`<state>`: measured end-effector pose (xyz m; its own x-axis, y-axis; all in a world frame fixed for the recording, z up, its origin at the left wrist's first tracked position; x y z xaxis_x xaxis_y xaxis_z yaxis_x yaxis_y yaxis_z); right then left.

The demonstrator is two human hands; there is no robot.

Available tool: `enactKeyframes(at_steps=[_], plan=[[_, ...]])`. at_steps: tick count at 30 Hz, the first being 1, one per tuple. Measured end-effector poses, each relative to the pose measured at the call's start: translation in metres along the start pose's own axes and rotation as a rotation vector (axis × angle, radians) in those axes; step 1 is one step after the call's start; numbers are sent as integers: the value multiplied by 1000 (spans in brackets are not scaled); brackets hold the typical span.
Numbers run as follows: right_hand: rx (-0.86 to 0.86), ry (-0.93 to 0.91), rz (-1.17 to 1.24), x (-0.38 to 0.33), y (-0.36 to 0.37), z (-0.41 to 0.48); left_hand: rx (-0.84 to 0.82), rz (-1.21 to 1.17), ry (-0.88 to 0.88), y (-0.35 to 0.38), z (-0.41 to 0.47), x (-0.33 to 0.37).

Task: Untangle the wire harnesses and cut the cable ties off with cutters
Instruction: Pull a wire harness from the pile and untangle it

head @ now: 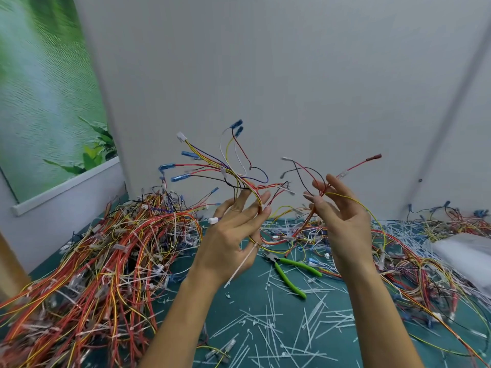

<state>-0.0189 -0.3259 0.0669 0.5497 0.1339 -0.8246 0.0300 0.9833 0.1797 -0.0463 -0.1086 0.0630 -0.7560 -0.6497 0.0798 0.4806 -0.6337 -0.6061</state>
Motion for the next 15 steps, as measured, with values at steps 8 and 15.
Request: enactKeyframes(at_steps=[8, 15], plan=[[-26, -7, 57, 2, -2, 3, -6, 10, 8, -3, 1, -2], [-65, 54, 154, 8, 6, 2, -31, 19, -14, -2, 0, -9]])
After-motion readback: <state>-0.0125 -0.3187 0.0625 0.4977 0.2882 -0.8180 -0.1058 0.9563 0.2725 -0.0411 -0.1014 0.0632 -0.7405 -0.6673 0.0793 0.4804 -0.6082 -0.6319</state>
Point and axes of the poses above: each hand's wrist, its own z-axis towards the middle knuckle, its own y-axis out of the palm, x = y × z, the point moved 6 cm from there along z, towards the middle knuckle, and after that the axes turned 8 degrees about -x, right-handed, at the moved point
